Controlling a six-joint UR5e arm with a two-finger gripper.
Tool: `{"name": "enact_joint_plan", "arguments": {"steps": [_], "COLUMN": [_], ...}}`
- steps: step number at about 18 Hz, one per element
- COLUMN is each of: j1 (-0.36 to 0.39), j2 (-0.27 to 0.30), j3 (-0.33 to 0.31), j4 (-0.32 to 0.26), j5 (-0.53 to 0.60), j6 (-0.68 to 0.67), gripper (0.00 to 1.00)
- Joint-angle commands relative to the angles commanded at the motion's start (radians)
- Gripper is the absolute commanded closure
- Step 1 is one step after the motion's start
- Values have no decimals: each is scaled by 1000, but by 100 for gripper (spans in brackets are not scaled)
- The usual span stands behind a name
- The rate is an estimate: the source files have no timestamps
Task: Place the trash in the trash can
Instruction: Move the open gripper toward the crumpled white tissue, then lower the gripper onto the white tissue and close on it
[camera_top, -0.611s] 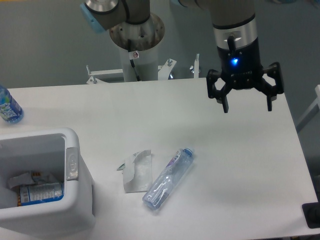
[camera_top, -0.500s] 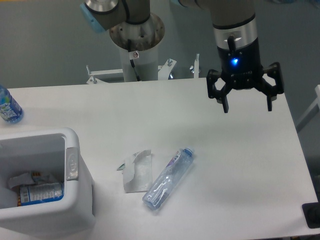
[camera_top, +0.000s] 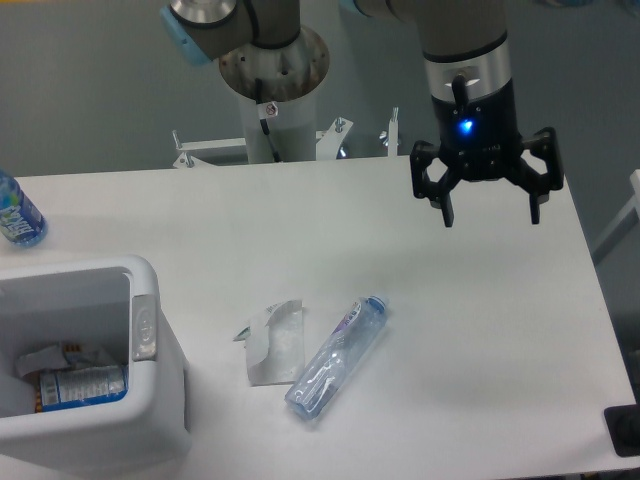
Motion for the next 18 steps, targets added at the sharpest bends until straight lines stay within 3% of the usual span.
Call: {"name": "enact_joint_plan", "arguments": {"steps": [2, 5, 6, 13, 18], "j1": [-6, -12, -29, -150, -264], "j2": [2, 14, 18, 9, -78], "j3": [-29, -110, -135, -244, -278], "j4": [18, 116, 123, 124, 114], "j5": [-14, -38, -40, -41, -67], "j6": [2, -6, -21, -51, -58], "gripper": [0, 0, 0, 0, 0]}}
